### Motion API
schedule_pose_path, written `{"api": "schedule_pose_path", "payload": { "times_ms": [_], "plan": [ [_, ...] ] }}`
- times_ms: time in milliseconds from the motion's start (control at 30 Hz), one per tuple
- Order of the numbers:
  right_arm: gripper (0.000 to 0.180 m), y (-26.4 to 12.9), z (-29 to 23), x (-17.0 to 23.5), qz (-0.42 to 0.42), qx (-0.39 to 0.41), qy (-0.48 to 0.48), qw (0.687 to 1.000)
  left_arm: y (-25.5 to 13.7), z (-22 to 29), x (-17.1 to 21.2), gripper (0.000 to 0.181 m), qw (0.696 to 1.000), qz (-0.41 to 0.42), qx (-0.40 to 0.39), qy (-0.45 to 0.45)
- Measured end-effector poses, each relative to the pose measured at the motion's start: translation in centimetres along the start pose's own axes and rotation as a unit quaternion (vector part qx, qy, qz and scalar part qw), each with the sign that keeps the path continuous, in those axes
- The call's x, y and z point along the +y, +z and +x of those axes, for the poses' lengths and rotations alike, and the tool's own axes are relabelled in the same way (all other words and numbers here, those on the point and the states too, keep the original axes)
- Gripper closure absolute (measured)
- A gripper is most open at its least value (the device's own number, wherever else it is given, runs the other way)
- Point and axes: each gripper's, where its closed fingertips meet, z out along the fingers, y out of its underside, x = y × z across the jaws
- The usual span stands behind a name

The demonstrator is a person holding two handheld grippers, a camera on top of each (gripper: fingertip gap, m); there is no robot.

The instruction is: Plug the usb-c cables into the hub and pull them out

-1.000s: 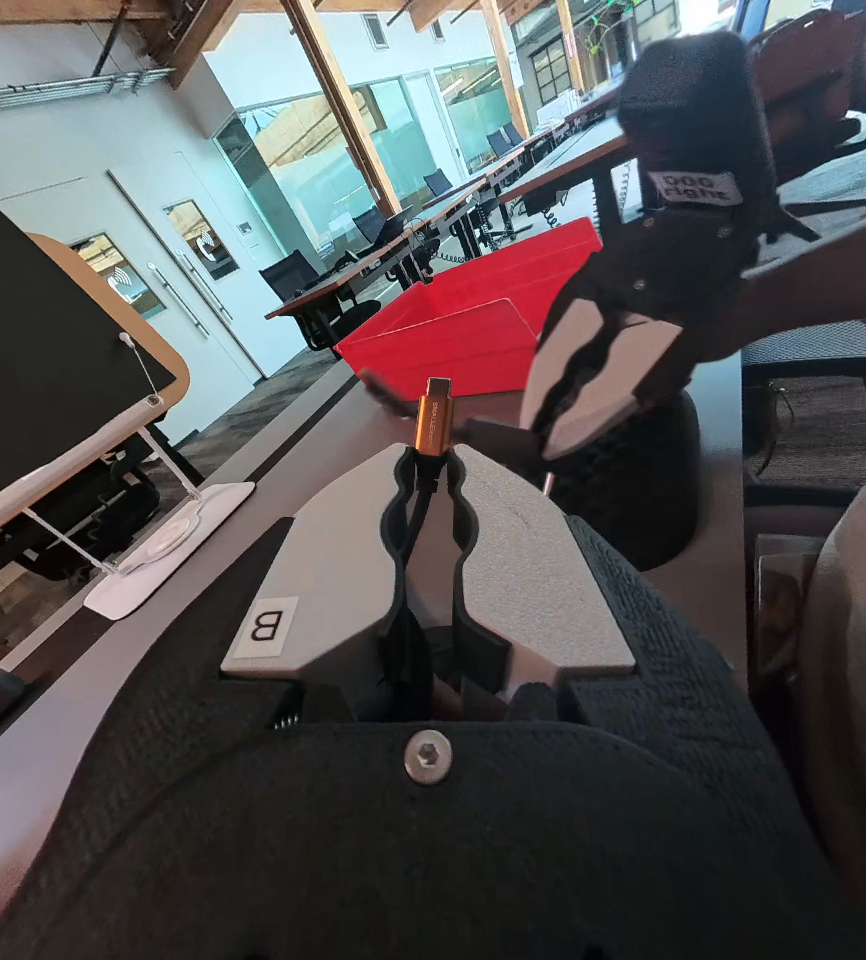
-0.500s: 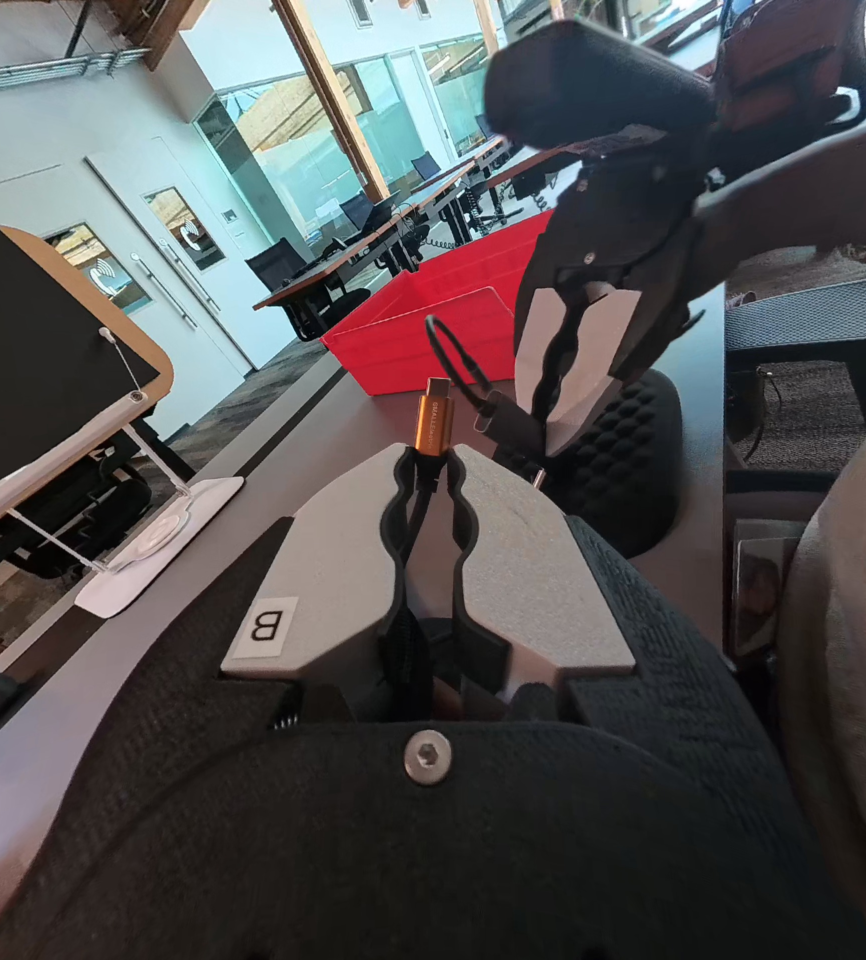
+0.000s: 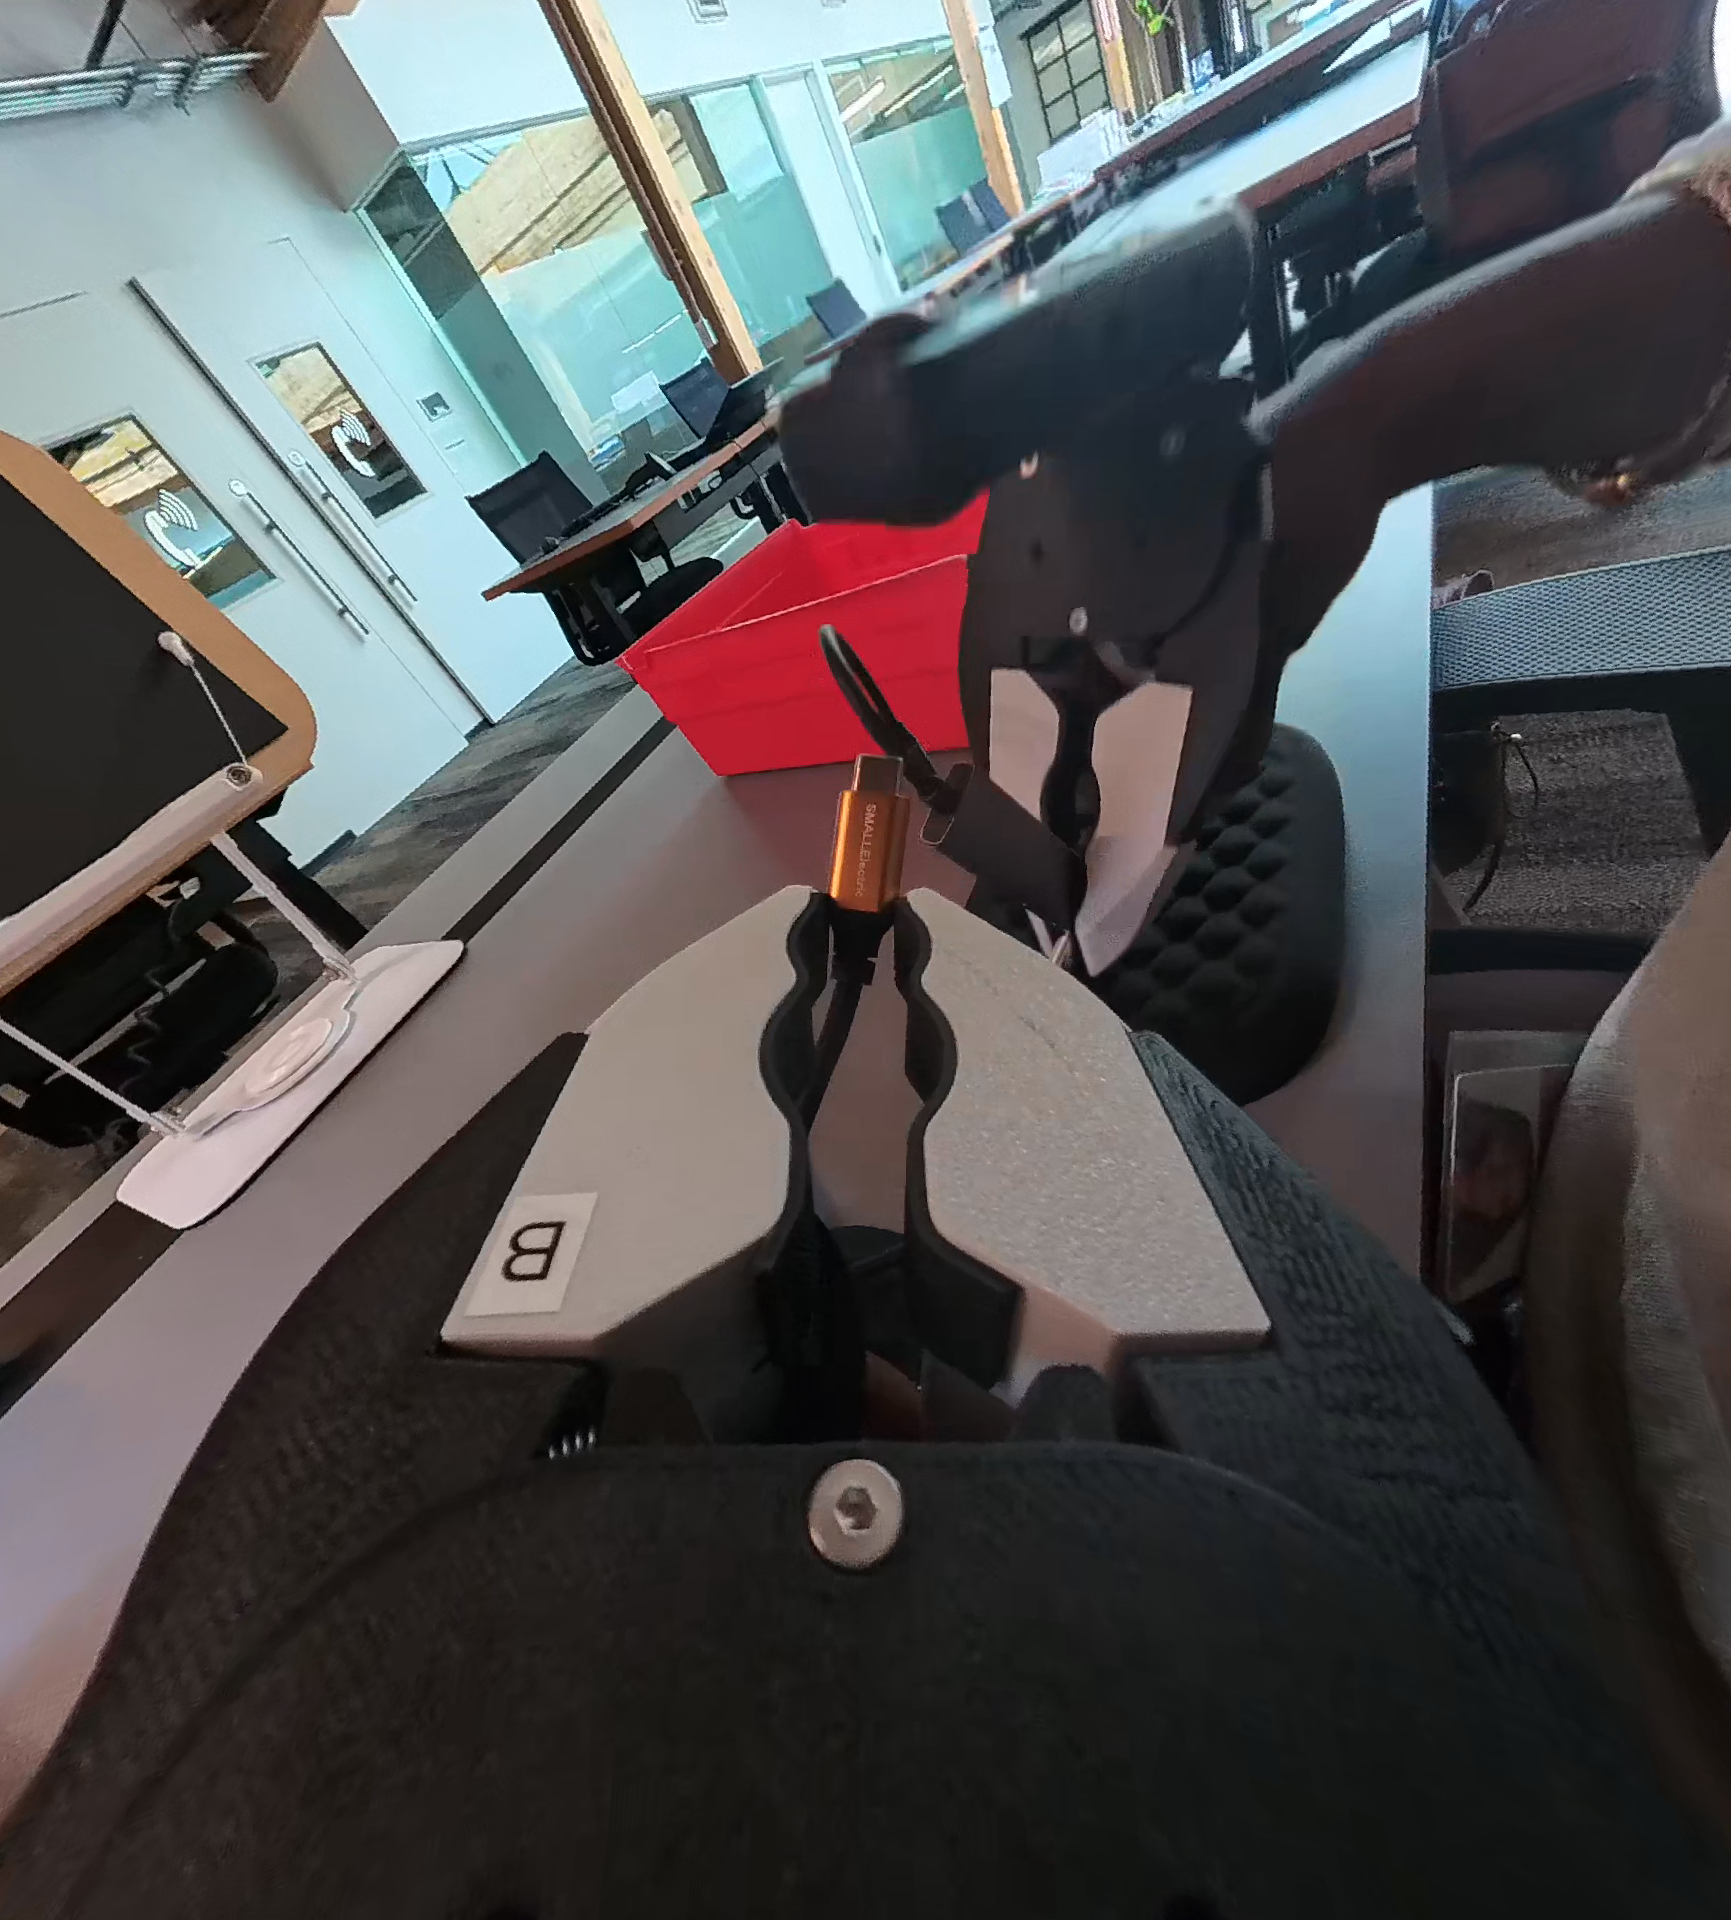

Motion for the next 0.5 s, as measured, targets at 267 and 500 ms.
{"api": "schedule_pose_path", "payload": {
  "times_ms": [267, 500],
  "plan": [
    [0.170, -4.2, 2.9, -5.2, 0.353, -0.099, 0.297, 0.882, -1.1, -1.7, 0.2, 0.168, 0.998, -0.037, -0.043, -0.014],
    [0.171, -8.5, 5.4, -9.3, 0.597, -0.274, 0.537, 0.529, 1.0, -1.8, 0.9, 0.168, 0.989, -0.119, -0.084, 0.003]
  ]
}}
